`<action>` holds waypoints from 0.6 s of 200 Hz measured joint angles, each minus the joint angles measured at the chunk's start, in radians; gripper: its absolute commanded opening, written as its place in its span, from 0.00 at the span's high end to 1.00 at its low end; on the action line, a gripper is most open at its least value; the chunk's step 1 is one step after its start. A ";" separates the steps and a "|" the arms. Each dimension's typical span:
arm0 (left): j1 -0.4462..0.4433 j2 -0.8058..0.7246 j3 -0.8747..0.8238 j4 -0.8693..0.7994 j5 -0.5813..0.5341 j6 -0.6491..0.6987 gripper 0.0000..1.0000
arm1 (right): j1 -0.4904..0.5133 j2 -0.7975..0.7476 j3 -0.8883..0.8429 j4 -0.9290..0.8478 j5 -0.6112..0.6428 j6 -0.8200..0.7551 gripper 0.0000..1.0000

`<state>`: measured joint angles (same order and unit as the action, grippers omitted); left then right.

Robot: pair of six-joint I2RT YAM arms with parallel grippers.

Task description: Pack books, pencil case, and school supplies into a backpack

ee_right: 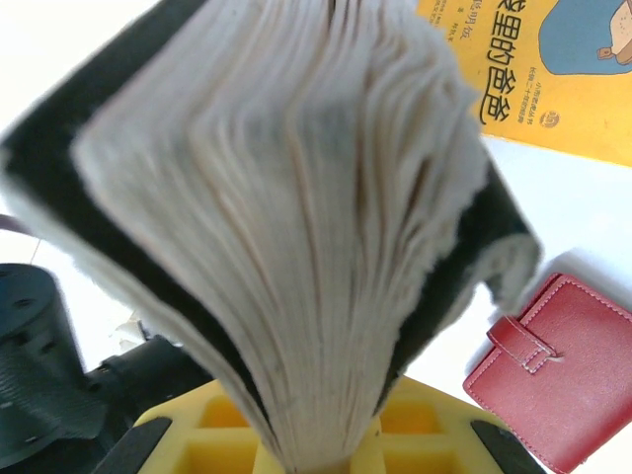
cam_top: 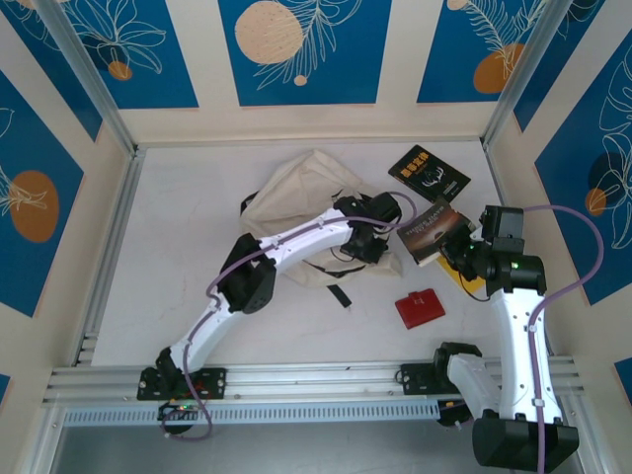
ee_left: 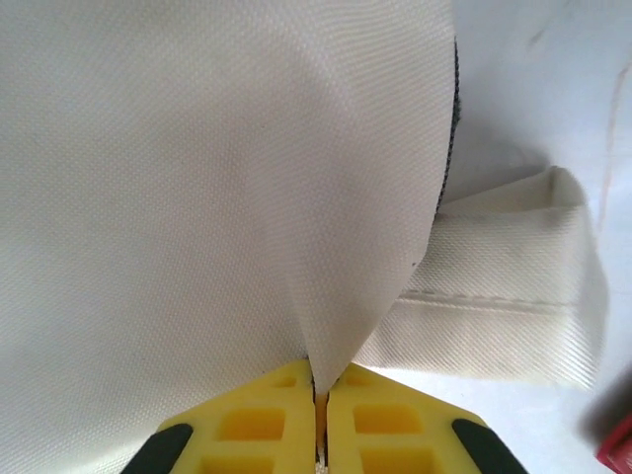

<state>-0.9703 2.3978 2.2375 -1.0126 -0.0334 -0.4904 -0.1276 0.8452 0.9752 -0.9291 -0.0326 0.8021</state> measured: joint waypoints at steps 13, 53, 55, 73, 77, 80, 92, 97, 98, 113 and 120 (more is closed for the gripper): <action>0.005 -0.029 0.000 -0.004 0.003 0.008 0.92 | 0.000 0.000 -0.005 0.000 0.000 0.000 1.00; 0.035 -0.172 -0.068 0.003 -0.021 0.029 0.93 | 0.000 0.000 -0.008 -0.004 0.000 -0.006 1.00; 0.037 -0.181 -0.074 0.005 -0.024 0.029 0.93 | 0.000 0.000 -0.008 -0.004 0.000 -0.008 1.00; 0.059 -0.257 -0.124 0.019 -0.044 0.029 0.93 | 0.000 0.000 -0.008 -0.007 -0.005 -0.019 1.00; 0.063 -0.272 -0.135 0.025 -0.048 0.030 0.93 | 0.000 0.000 -0.008 -0.007 -0.012 -0.021 1.00; 0.067 -0.284 -0.142 0.028 -0.052 0.030 0.93 | 0.000 0.000 -0.008 -0.007 -0.018 -0.023 1.00; 0.081 -0.328 -0.171 0.041 -0.063 0.030 0.93 | -0.001 0.000 -0.009 -0.004 -0.053 -0.033 1.00; 0.084 -0.345 -0.183 0.049 -0.069 0.030 0.93 | -0.002 0.000 -0.011 0.002 -0.076 -0.038 1.00; 0.085 -0.349 -0.186 0.051 -0.070 0.030 0.93 | -0.002 0.000 -0.011 0.002 -0.079 -0.038 1.00; 0.095 -0.391 -0.212 0.066 -0.082 0.031 0.93 | -0.004 0.001 -0.032 0.041 -0.165 -0.044 1.00; 0.098 -0.408 -0.222 0.074 -0.086 0.034 0.93 | -0.004 0.003 -0.044 0.062 -0.206 -0.045 0.99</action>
<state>-0.8722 1.9900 2.0159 -0.9382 -0.1196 -0.4561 -0.1314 0.8478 0.9310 -0.8673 -0.2390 0.7574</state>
